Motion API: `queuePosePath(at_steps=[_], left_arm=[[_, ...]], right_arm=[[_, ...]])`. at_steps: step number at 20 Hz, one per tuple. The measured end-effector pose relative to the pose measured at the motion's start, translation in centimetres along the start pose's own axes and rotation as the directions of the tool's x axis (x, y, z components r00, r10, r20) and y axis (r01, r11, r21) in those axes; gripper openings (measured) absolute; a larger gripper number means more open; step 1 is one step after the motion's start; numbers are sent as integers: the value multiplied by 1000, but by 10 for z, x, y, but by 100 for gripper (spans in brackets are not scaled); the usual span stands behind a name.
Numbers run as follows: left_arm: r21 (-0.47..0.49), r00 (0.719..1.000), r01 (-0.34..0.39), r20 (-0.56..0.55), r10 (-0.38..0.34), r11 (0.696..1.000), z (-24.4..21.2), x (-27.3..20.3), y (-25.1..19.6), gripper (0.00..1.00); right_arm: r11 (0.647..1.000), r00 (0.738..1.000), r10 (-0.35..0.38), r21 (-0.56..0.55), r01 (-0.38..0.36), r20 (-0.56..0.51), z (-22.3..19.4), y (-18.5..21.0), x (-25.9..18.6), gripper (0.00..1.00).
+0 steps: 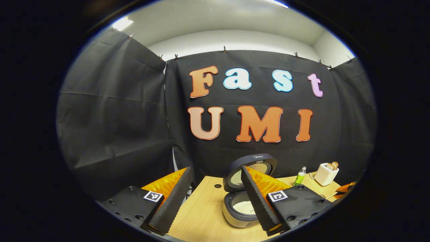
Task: Close the left gripper, press the button to open the rice cooker; take a wooden spoon from the chopstick holder with the right hand, scoop a spoonful of rice and pour it into the rice cooker, then put the wooden spoon back into the chopstick holder.
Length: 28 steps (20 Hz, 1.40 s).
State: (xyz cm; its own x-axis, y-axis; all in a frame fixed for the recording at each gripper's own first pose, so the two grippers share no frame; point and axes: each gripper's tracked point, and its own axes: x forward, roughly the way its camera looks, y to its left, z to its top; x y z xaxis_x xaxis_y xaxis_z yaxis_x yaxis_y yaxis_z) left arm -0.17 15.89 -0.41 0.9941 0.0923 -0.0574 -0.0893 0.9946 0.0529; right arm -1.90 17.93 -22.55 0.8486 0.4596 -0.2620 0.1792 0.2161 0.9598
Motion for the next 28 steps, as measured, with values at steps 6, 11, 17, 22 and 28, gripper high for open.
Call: queuePosePath(at_steps=[6,11,17,22,28], left_arm=[[-12,1000,-23,-3,22,1000,-4,-3,10,100],[-21,999,-33,-17,33,999,-11,-3,16,98],[-27,999,-39,-29,39,999,-19,-1,25,98],[-38,998,-43,-36,42,998,-21,3,33,99],[-38,998,-48,-39,47,998,-23,10,45,99]], right_arm=[[999,999,50,15,-49,-15,-4,51,13,11],[997,997,74,13,-73,-34,-15,90,36,11],[994,992,106,-13,-107,-68,-33,137,63,11],[993,993,96,-57,-100,-73,-48,160,85,10],[985,993,73,-147,-87,-98,-80,179,116,11]])
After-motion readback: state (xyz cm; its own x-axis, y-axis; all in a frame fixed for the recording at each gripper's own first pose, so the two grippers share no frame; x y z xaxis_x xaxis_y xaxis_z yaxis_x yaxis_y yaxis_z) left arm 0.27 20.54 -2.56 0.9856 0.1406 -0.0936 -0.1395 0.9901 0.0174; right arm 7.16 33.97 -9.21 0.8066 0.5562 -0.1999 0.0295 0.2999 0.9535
